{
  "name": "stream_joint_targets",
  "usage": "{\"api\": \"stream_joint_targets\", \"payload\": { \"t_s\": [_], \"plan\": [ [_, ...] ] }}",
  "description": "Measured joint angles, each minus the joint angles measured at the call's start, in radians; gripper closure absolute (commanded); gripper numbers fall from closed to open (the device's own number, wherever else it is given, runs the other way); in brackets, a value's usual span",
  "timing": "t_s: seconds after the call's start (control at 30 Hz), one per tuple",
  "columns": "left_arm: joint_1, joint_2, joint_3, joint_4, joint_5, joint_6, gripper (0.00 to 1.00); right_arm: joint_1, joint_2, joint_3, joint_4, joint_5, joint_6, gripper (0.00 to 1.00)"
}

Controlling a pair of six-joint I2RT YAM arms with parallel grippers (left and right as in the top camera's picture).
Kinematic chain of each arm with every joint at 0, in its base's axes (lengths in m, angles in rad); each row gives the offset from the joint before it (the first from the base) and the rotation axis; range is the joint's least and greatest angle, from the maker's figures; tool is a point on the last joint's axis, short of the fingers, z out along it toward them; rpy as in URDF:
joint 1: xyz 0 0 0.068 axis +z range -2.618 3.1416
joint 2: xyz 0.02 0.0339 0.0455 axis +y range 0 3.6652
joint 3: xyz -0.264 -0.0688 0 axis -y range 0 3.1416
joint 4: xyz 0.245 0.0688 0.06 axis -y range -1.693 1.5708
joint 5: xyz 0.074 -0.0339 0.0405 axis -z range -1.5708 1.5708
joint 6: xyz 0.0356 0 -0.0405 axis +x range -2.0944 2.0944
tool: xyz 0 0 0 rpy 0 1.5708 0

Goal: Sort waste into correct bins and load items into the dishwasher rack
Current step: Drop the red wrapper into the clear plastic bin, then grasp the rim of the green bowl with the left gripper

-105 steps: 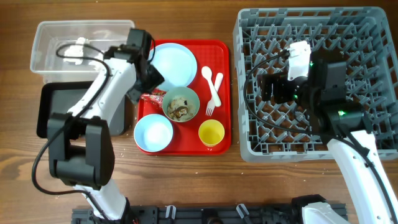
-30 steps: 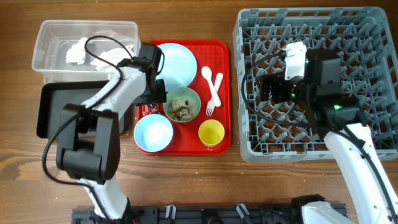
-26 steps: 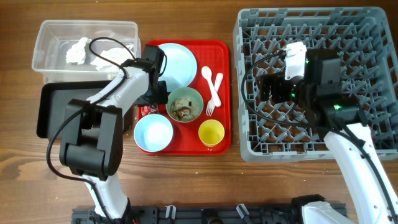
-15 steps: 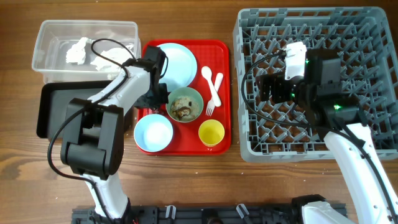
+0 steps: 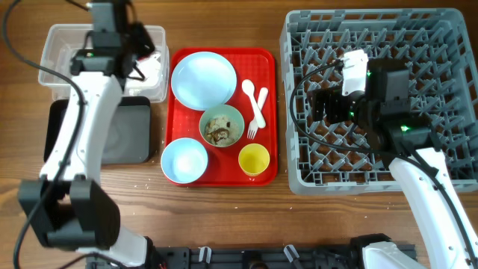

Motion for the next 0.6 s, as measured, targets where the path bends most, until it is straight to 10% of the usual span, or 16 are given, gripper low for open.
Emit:
{"api": "stream_joint_targets", "payload": {
  "t_s": [0.07, 0.17, 0.4, 0.6],
  "plan": [
    [0.045, 0.080, 0.001, 0.061, -0.006, -0.014, 0.21, 0.000, 0.000, 0.000, 0.000, 0.000, 0.000, 0.00],
    [0.052, 0.178, -0.001, 0.076, -0.006, -0.027, 0.04, 0.000, 0.000, 0.000, 0.000, 0.000, 0.000, 0.00],
    [0.042, 0.103, 0.006, -0.087, 0.108, -0.005, 0.15, 0.000, 0.000, 0.000, 0.000, 0.000, 0.000, 0.00],
    [-0.257, 0.019, 0.021, -0.300, 0.245, -0.096, 0.22, 0.000, 0.000, 0.000, 0.023, 0.000, 0.065, 0.00]
  ]
}}
